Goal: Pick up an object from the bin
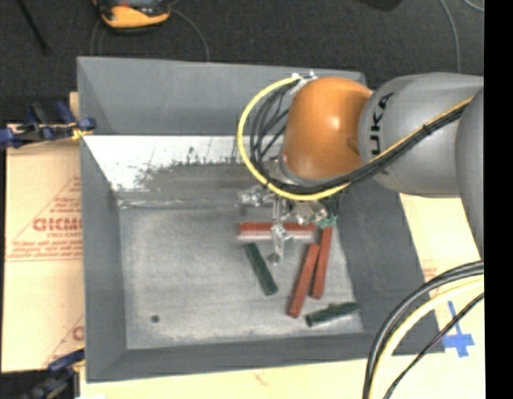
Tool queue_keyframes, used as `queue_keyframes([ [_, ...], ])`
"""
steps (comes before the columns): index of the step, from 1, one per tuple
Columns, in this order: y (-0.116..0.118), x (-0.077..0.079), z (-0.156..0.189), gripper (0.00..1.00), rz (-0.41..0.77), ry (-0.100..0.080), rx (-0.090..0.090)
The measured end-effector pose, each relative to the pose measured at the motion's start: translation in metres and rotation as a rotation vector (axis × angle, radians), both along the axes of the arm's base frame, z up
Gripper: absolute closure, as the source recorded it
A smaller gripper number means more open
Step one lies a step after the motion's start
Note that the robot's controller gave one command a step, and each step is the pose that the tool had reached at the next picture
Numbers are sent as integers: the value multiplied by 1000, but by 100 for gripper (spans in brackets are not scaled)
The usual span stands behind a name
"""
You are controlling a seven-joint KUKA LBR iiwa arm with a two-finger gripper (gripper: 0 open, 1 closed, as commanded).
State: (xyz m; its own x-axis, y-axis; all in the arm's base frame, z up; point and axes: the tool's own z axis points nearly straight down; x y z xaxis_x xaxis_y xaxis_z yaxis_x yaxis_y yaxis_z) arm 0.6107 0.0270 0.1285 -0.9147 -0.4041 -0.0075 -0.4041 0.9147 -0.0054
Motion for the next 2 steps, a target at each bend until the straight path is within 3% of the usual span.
queue_keyframes([
  [1,-8,-7,-47,0,72,3,3],
  [2,-44,23,-52,100,106,-10,5],
])
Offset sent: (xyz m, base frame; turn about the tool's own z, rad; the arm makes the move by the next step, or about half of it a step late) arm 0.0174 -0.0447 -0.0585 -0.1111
